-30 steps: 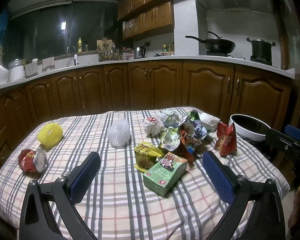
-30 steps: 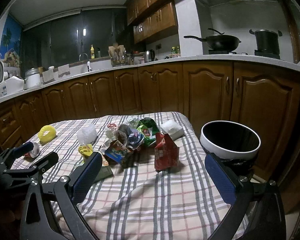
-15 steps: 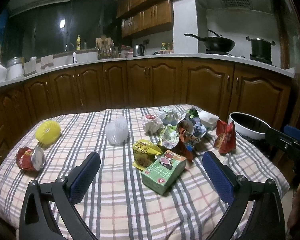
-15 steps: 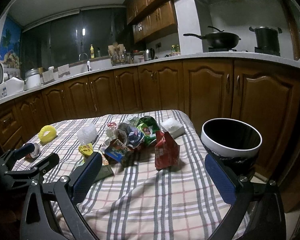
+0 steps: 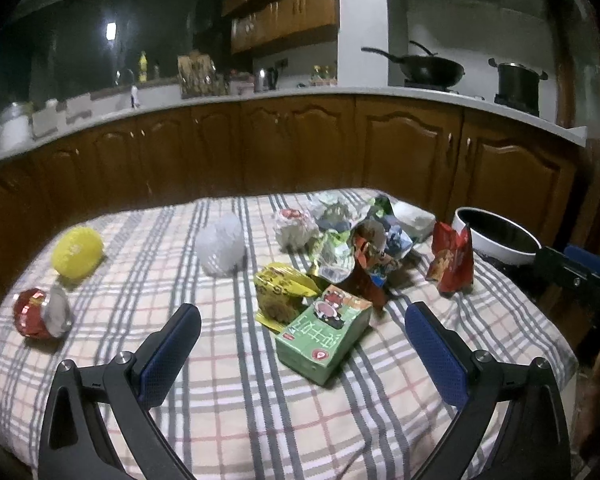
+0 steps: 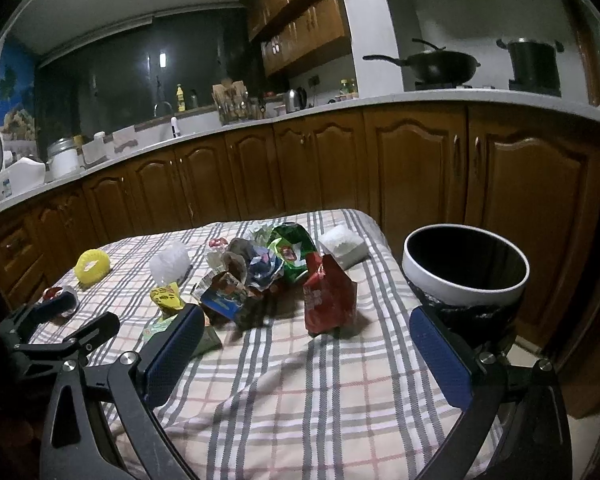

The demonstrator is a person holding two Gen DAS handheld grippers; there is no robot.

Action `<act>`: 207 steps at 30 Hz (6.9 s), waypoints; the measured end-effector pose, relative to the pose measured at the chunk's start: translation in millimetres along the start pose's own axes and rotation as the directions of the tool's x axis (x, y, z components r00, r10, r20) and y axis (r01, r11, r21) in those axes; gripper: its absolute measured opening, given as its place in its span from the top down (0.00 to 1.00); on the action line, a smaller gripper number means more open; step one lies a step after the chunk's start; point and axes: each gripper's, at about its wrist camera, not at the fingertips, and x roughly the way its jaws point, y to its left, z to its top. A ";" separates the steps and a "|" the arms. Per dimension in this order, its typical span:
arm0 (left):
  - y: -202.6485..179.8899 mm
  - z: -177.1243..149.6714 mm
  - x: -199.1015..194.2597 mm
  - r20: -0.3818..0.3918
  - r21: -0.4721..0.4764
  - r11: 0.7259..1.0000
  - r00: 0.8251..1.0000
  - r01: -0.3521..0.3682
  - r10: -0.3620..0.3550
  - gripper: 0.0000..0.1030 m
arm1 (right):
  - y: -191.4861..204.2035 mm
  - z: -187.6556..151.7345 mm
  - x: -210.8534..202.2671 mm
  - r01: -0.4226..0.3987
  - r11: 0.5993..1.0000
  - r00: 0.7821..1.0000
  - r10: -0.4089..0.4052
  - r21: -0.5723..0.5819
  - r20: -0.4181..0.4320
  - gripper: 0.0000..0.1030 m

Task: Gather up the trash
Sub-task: 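Grasp the green milk carton with the left tool while the right tool grasps the red snack bag, then carry both items over the white bowl and open both tools to drop them, then move both open tools back over the trash on the table, then grasp the yellow snack bag with the left tool while the right tool grasps the orange bag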

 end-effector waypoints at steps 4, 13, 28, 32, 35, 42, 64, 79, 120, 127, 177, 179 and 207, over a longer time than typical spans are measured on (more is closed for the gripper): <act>6.4 5.2 21.2 -0.054 0.007 1.000 0.999 0.006 -0.006 0.01 | -1.8 -1.6 10.8 -0.010 1.000 1.000 0.010 0.014 -0.028 0.00; 7.3 12.0 68.4 -0.157 0.032 0.999 0.987 0.024 -0.019 0.01 | -16.6 1.0 57.4 -0.028 0.999 0.990 0.034 0.044 -0.140 0.01; -18.0 3.9 124.2 -0.265 0.173 0.985 0.964 0.024 0.024 0.36 | -42.6 6.3 129.8 -0.065 0.994 0.955 0.088 0.087 -0.285 0.33; -27.6 0.8 121.2 -0.254 0.218 0.975 0.967 0.042 0.015 0.45 | -53.3 3.6 129.5 -0.081 0.988 0.949 0.118 0.135 -0.292 0.62; -31.7 1.1 116.0 -0.250 0.210 0.975 0.968 0.074 -0.019 0.51 | -56.7 4.1 120.3 -0.088 0.986 0.953 0.124 0.138 -0.275 0.68; -37.2 13.1 95.1 -0.227 0.126 0.973 0.961 0.193 -0.161 0.52 | -62.6 10.6 97.9 -0.103 0.981 0.962 0.140 0.162 -0.236 0.72; -115.5 60.8 131.6 -0.204 0.172 0.913 0.920 0.369 -0.334 0.52 | -153.0 24.8 57.4 0.045 0.962 0.986 0.002 0.270 -0.168 0.72; -168.0 91.5 191.4 -0.210 0.213 0.907 0.924 0.363 -0.320 0.52 | -212.7 39.3 78.0 0.116 0.942 0.982 -0.062 0.315 -0.178 0.72; -187.8 104.5 234.8 -0.269 0.098 0.929 0.909 0.356 -0.320 0.24 | -251.6 41.8 112.4 0.127 0.924 0.966 -0.032 0.361 -0.257 0.23; -154.1 81.3 198.1 -0.244 0.068 0.942 0.921 0.328 -0.303 0.24 | -221.5 27.7 98.7 0.084 0.923 0.970 0.011 0.377 -0.243 0.17; 70.7 30.5 133.9 -0.279 -0.257 0.966 0.956 0.011 -0.085 0.25 | -5.2 -10.3 137.5 -0.268 0.929 0.889 0.341 0.256 -0.307 0.37; 69.6 29.7 138.6 -0.282 -0.256 0.966 0.954 0.030 -0.104 0.46 | -2.8 -11.7 139.8 -0.275 0.927 0.882 0.349 0.255 -0.316 0.56; -18.7 33.5 87.6 -0.258 -0.067 0.952 0.916 0.299 -0.306 0.70 | -55.8 -8.3 48.6 -0.226 0.937 0.939 0.282 0.266 -0.197 1.00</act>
